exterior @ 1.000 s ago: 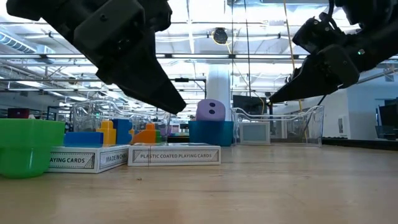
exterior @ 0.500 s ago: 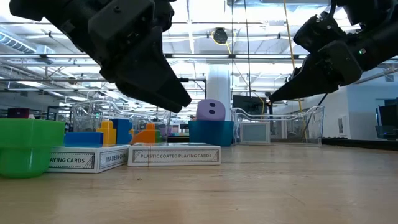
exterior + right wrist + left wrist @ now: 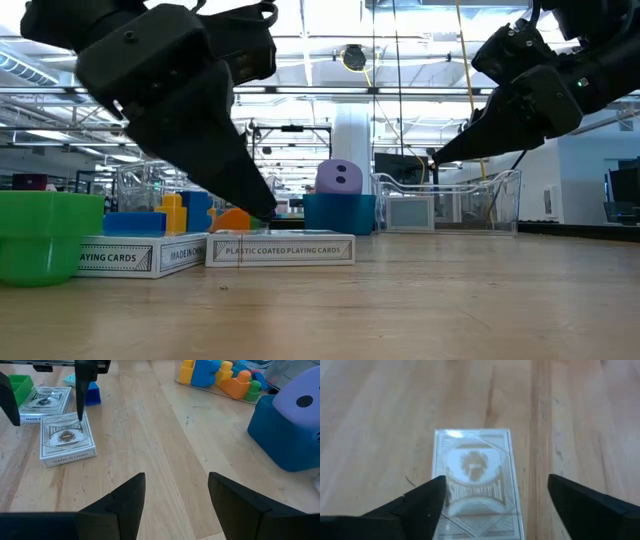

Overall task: Pick & Place Toys
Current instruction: Put the brown playing cards into the right transparent bin

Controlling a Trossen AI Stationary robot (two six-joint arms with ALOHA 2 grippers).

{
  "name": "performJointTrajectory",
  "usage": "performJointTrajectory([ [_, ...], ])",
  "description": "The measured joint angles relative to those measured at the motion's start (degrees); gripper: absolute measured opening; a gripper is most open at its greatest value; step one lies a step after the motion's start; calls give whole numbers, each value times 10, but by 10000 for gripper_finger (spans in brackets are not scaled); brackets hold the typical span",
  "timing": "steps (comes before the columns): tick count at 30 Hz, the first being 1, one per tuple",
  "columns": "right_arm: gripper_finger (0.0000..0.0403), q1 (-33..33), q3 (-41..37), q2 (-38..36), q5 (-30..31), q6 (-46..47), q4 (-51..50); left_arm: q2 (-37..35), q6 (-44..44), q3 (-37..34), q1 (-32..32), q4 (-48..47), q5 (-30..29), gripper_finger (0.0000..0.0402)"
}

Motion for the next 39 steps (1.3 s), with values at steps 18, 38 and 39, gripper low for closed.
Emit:
performJointTrajectory([
  [18,210,0,0,0,0,0,0,6,8,0,13,-16,1,399],
  [38,210,0,0,0,0,0,-2,43,-14,1,14,2,3,399],
  [39,210,0,0,0,0,0,-2,43,-18,1,14,1,3,399],
])
